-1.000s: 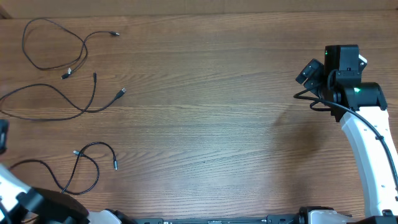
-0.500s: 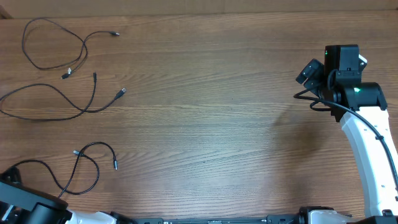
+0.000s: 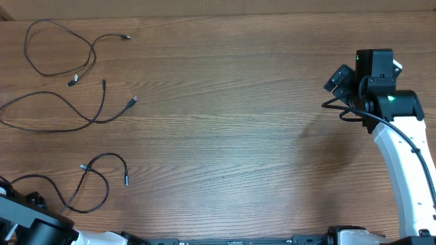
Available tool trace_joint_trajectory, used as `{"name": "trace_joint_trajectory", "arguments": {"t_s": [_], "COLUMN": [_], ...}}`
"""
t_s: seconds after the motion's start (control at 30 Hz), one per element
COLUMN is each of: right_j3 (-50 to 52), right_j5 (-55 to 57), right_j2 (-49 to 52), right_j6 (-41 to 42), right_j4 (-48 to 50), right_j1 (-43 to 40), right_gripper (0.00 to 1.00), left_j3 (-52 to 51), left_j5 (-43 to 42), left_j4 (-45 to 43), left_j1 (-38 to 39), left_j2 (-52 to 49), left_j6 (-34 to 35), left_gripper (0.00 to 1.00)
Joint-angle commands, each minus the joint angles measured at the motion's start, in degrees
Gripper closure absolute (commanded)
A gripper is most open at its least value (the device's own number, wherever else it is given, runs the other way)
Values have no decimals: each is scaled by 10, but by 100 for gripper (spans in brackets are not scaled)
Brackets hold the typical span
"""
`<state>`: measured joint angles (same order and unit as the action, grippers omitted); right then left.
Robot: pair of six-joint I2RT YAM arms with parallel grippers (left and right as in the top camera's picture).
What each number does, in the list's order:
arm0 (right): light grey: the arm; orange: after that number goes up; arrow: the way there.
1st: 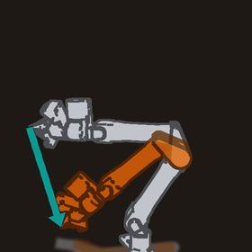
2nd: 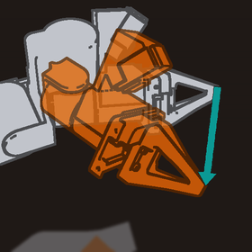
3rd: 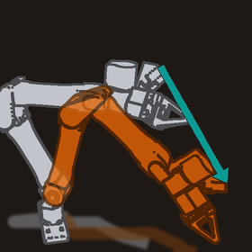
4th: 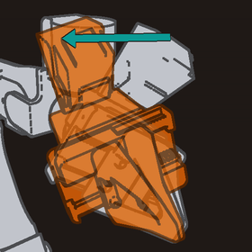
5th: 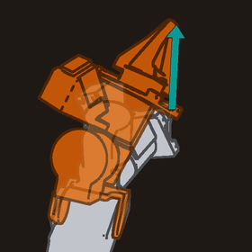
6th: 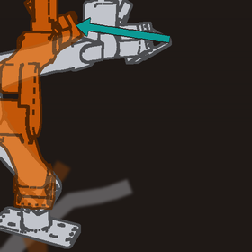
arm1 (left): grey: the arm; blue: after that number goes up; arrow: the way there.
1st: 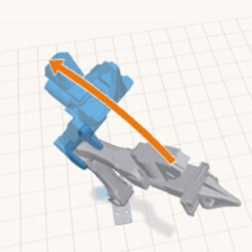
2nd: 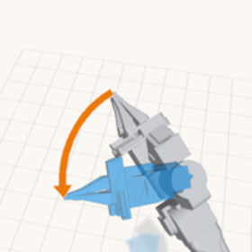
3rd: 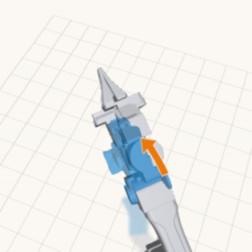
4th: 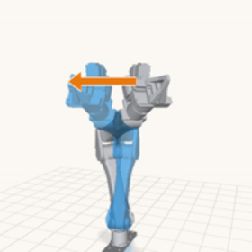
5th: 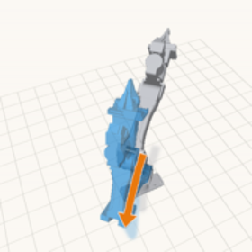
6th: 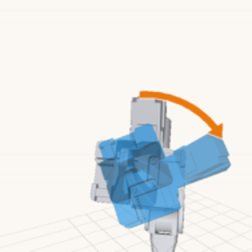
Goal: Untangle cables
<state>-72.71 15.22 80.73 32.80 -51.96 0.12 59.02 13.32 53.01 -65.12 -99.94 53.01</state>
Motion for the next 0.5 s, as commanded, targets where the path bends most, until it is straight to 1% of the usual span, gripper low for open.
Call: {"name": "trace_joint_trajectory", "arguments": {"t_s": [0.0, 0.03, 0.07, 0.17, 0.27, 0.33, 0.4, 0.47], "right_j3": [-5, -5, -5, -5, -5, -5, -5, -5], "right_j5": [1, 1, 1, 1, 1, 1, 1, 1], "right_j2": [-4, -4, -4, -4, -4, -4, -4, -4], "right_j6": [2, 2, 2, 2, 2, 2, 2, 2], "right_j4": [2, 2, 2, 2, 2, 2, 2, 2], "right_j1": [0, 0, 0, 0, 0, 0, 0, 0], "right_gripper": [0, 0, 0, 0, 0, 0, 0, 0], "left_j3": [-1, -1, -1, -1, -1, 0, 0, 0], "left_j5": [-10, -20, -33, -97, -106, -106, -95, -51], "left_j4": [-40, -53, -66, -128, -177, -211, -217, -206], "left_j1": [6, 7, 10, 26, 47, 67, 78, 83], "left_j2": [0, 0, 0, 0, 0, 0, 0, 0], "left_j6": [-97, -105, -117, -197, -255, -317, -328, -299], "left_gripper": [84, 95, 96, 96, 96, 96, 96, 96]}}
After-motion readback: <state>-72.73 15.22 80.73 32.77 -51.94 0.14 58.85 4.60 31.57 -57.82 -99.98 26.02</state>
